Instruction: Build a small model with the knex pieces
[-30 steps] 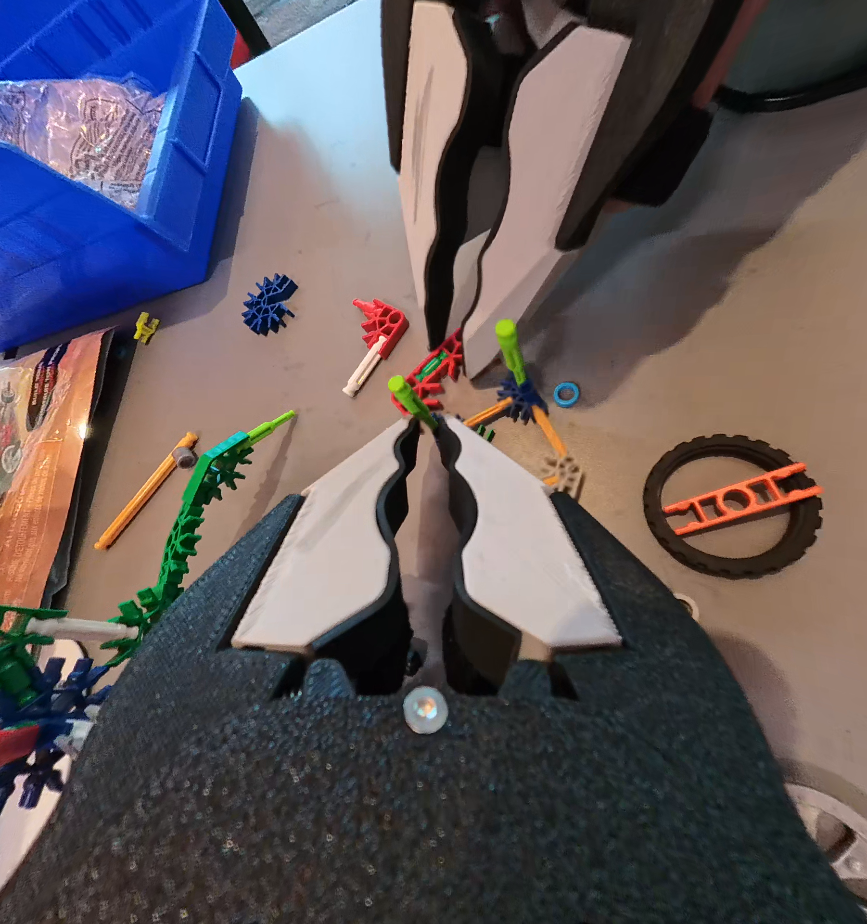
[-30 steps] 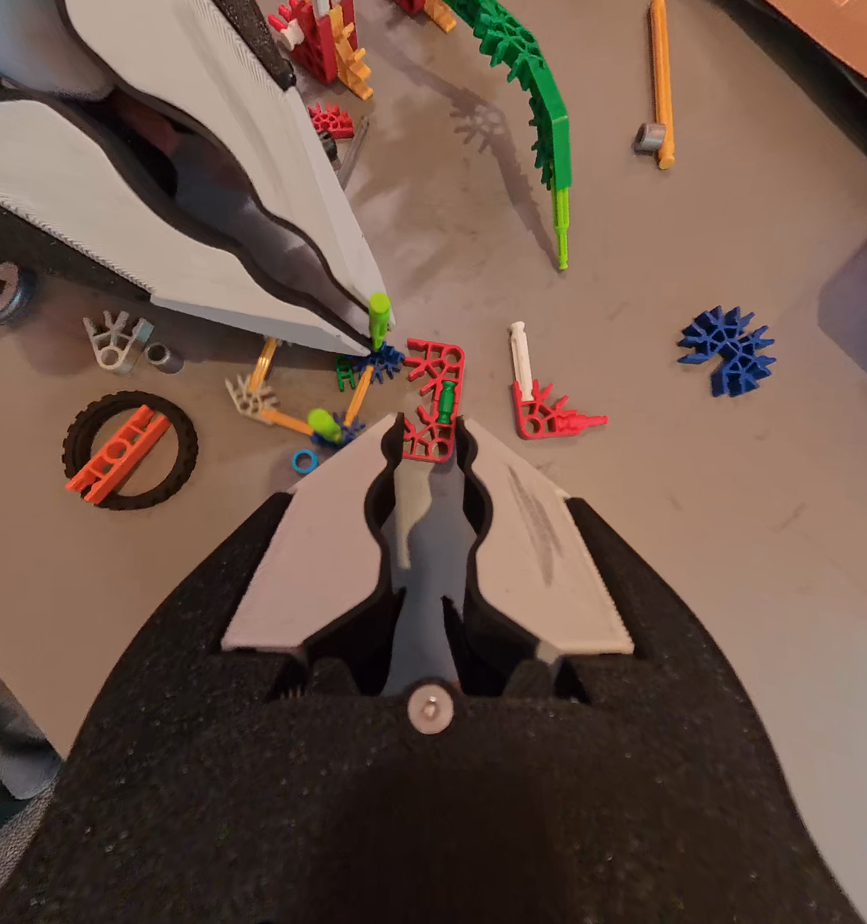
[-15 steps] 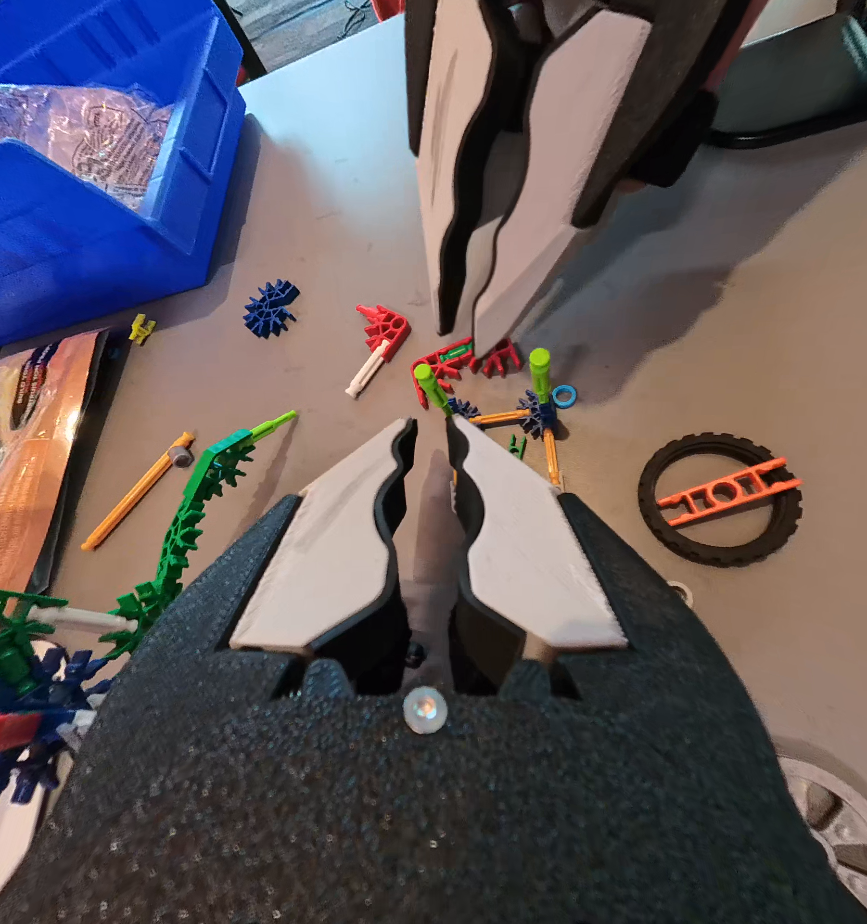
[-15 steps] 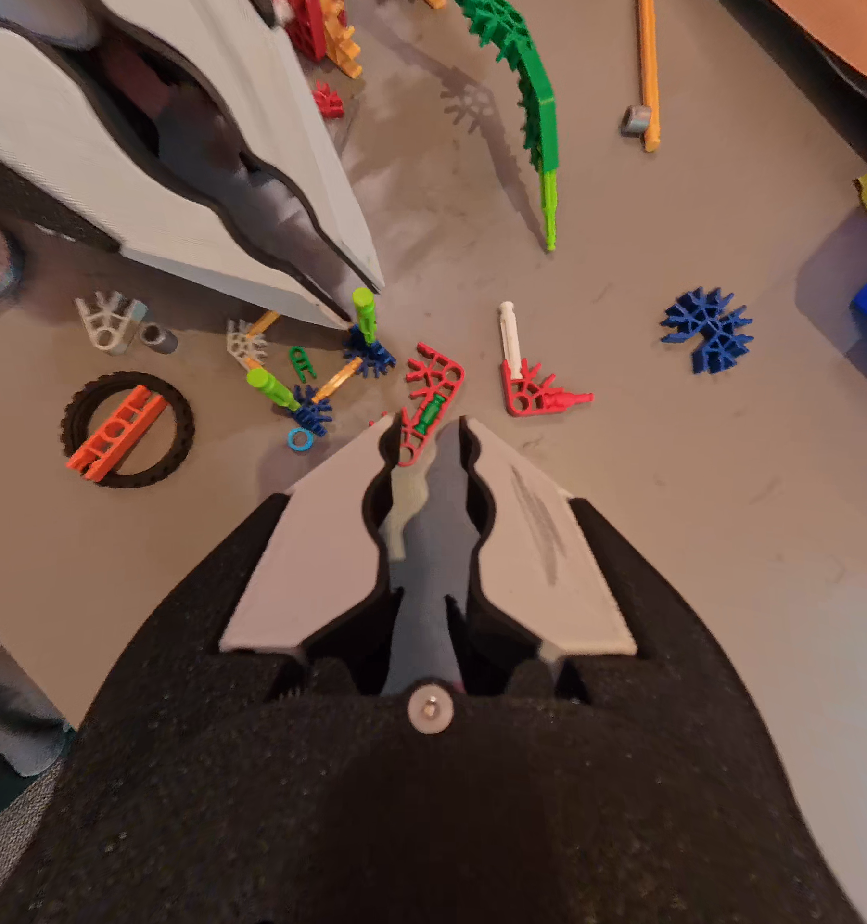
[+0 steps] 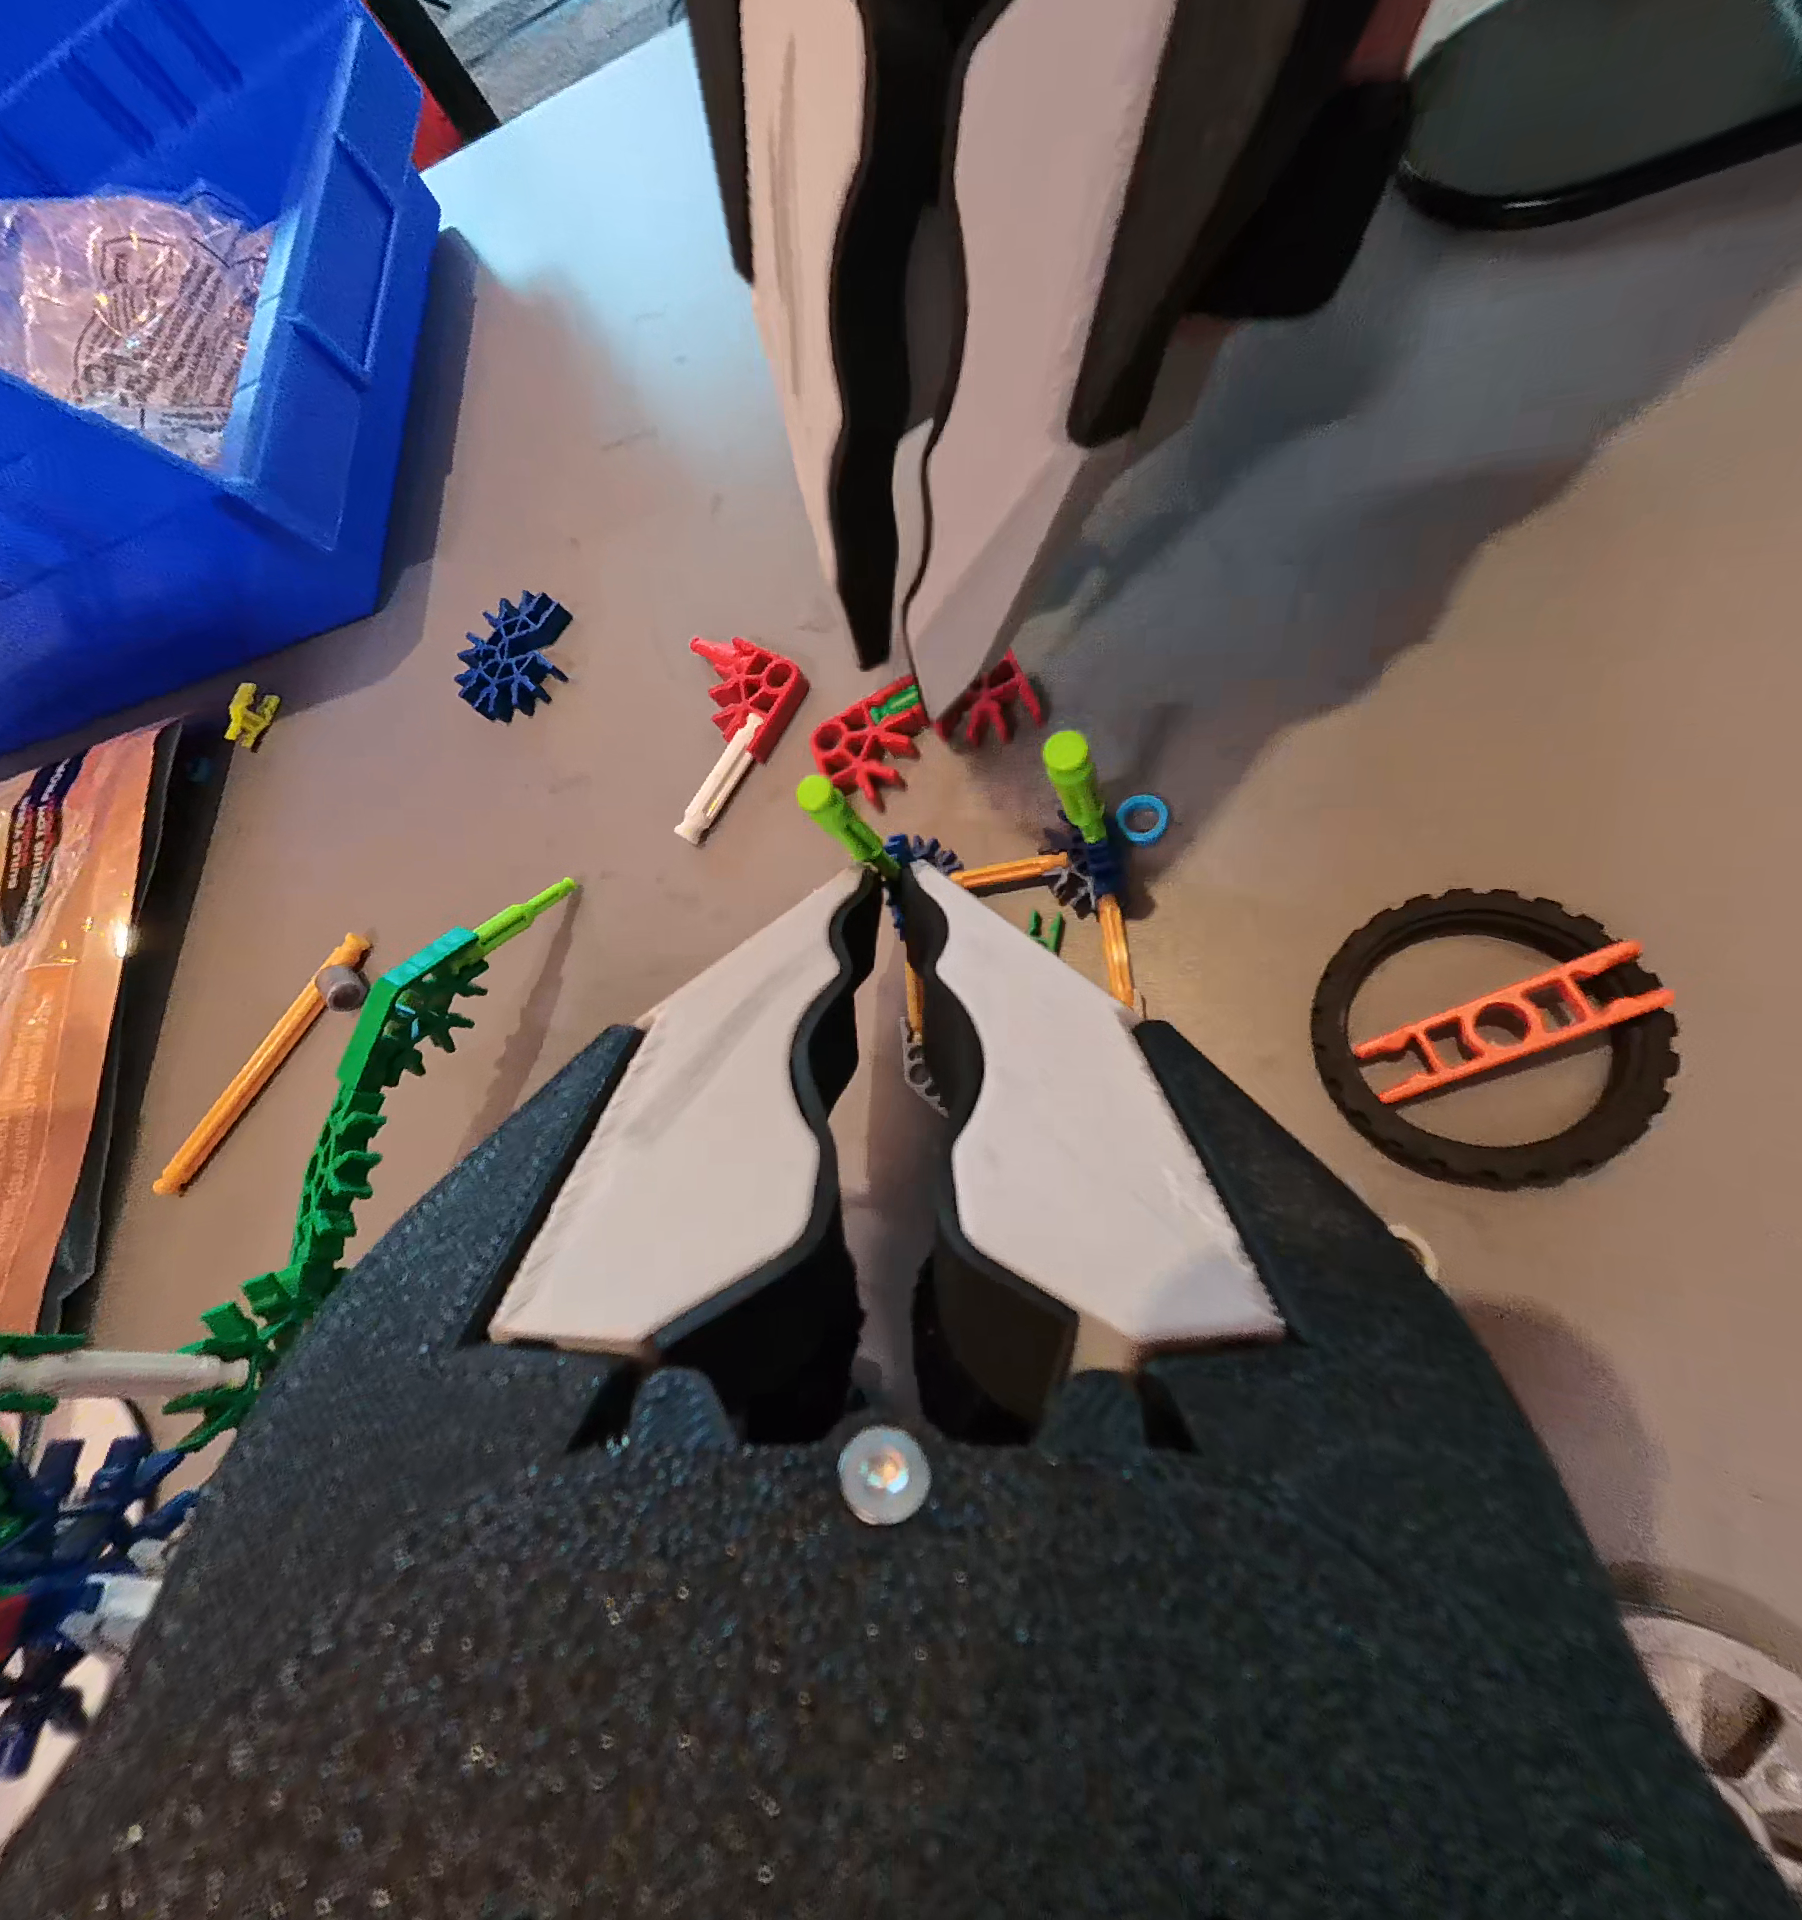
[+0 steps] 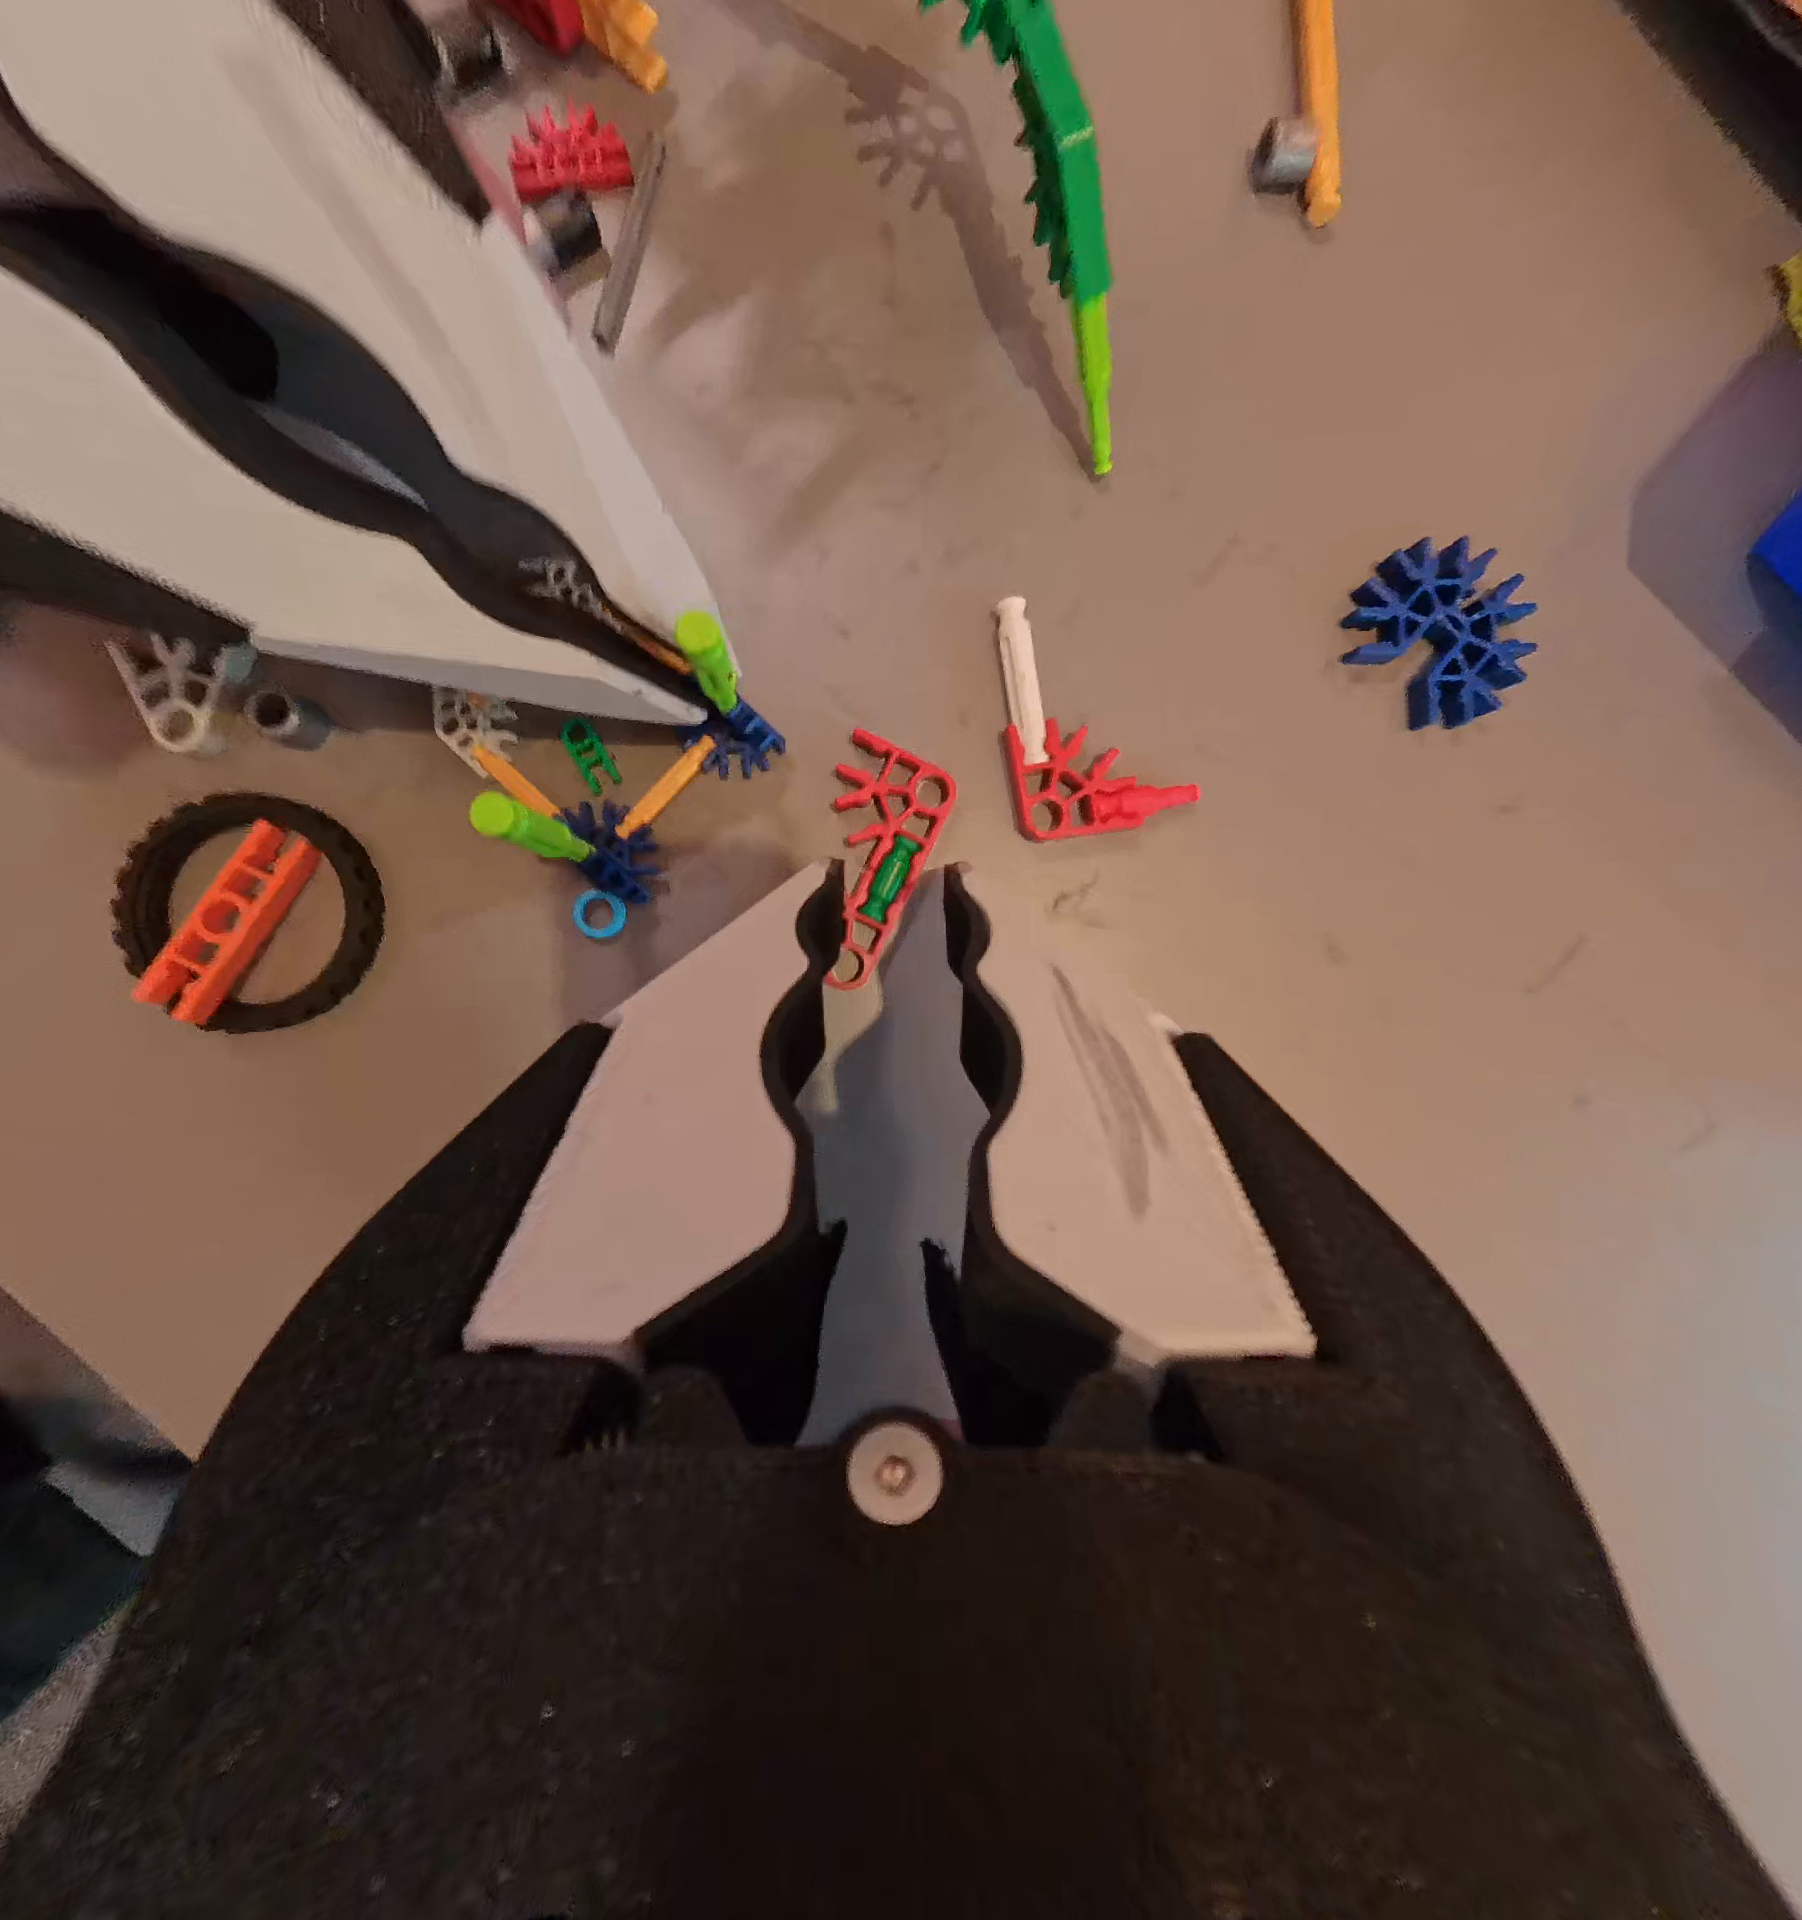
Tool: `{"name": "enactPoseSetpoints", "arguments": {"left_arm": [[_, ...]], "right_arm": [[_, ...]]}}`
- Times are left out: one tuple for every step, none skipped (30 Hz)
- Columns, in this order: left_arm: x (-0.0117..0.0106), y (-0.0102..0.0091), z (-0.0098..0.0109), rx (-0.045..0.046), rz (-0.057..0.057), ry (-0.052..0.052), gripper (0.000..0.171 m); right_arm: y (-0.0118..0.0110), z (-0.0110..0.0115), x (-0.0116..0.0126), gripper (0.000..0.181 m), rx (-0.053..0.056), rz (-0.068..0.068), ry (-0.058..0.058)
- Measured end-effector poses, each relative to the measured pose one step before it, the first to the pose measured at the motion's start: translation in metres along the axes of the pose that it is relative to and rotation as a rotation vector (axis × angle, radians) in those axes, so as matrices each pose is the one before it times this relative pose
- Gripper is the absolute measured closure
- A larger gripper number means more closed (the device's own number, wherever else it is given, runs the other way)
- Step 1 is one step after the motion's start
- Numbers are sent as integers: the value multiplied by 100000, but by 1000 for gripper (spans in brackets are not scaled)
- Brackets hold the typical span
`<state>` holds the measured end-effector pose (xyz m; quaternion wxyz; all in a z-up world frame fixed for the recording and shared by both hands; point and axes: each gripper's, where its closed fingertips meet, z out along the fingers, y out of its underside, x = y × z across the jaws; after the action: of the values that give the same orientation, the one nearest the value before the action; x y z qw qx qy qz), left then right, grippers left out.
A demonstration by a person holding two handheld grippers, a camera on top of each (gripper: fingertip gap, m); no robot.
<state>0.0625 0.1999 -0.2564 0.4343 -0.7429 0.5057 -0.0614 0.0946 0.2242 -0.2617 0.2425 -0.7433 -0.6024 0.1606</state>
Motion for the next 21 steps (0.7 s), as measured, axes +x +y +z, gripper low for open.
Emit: {"name": "enactPoseSetpoints", "arguments": {"left_arm": [[-37, -28, -17, -341, 106, -413, 170], [-37, 5, 1, -364, -102, -232, 170], [-16, -28, 1, 28, -381, -61, 170], [13, -45, 8, 211, -365, 14, 170], [40, -1, 31, -46, -43, 169, 170], [-32, 31, 15, -119, 82, -294, 170], [-54, 13, -4, 17, -19, -445, 170], [76, 13, -3, 32, 191, 418, 170], [-11, 20, -31, 31, 389, 48, 169], [-125, -21, -48, 341, 63, -364, 169], [-21, -90, -60, 827, -225, 474, 168], [-36, -90, -70, 839, -464, 572, 168], [-145, -75, -68, 639, -520, 17, 167], [-108, -94, -71, 693, -181, 206, 167], [-40, -85, -88, 858, 206, 615, 167], [-110, -129, -117, 1123, 378, 166, 166], [-88, -256, -133, 1915, 271, 252, 166], [25, -319, -111, 2163, -251, 929, 166], [-52, -150, -38, 960, -1193, 341, 166], [64, -83, 32, 659, -730, 779, 167], [-6, 82, 78, -146, -301, 194, 167]], "right_arm": [[-368, -221, -114, 163, 1804, 1840, -1811], [-236, -68, -155, 163, 968, 1366, -1552], [-21, 80, 215, 163, -530, 1204, 1147], [226, 219, 232, 163, -1864, 604, 1599], [354, 302, -59, 163, -2189, -49, -54], [124, 239, -162, 164, -529, 695, -864], [93, 195, -33, 164, -293, 909, 1], [-2, 115, 33, 166, 256, 363, 614], [17, 23, 100, 166, 8, -315, 1146], [-10, 15, 27, 166, 113, 98, 541], [3, -6, 6, 166, 161, -47, 253], [14, -31, 17, 167, 368, -559, 405], [2, -4, 2, 167, 754, 577, 203], [6, -7, 3, 167, 788, 837, 84], [72, -67, 4, 167, 362, 646, 13], [131, -96, 80, 167, -56, 661, 339], [110, -121, 119, 167, 107, 1090, 387], [-55, -170, -42, 167, 1107, 1480, -713], [-164, -230, -200, 167, 1689, 1936, -1709], [-196, -222, -226, 167, 1600, 1654, -1299], [-153, -175, -244, 167, 1154, 1234, -865]]}}
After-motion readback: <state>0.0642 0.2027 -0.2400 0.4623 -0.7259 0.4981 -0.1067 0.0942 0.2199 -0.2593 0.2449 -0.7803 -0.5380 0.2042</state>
